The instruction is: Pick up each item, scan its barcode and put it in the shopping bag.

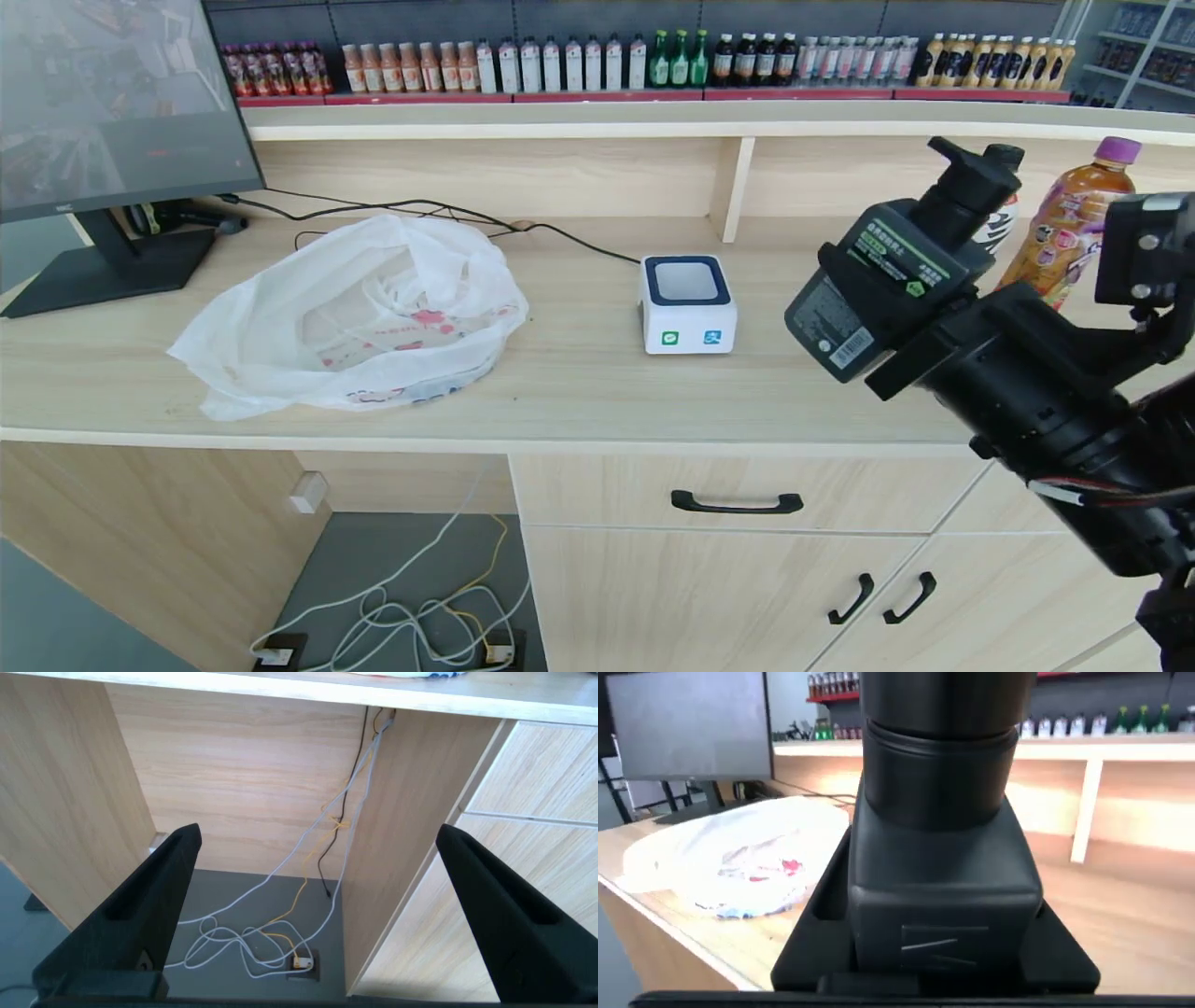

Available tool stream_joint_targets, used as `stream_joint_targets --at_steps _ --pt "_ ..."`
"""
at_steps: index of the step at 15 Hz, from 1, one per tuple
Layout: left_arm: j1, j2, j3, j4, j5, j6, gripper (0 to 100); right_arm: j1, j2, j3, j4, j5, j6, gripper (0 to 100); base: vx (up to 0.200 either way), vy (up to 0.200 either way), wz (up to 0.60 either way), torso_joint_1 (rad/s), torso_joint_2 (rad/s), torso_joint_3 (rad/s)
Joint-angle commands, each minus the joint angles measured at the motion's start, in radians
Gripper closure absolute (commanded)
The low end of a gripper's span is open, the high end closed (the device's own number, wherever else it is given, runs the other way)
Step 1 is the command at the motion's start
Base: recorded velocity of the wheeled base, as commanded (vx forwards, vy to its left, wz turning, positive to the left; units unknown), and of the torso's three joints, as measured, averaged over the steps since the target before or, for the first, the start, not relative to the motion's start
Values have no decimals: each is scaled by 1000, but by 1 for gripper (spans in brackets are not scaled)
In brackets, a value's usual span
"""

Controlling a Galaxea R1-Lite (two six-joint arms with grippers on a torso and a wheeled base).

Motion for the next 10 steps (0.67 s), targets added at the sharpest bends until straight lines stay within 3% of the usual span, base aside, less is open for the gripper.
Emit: stream_joint_targets --at_steps 1,4,7,10 --pt "0 0 0 0 0 -1 0 -10 3 103 -3 -15 22 100 0 0 0 0 0 0" --pt "0 0 0 0 0 -1 0 -82 -3 125 -3 -15 31 100 0 0 0 0 0 0" --pt "0 0 0 0 0 -5 0 -97 -22 134 -3 -15 36 100 0 0 0 0 0 0" --pt "0 0 0 0 2 -10 0 -103 -31 134 -3 -15 48 100 0 200 0 -6 -2 -1"
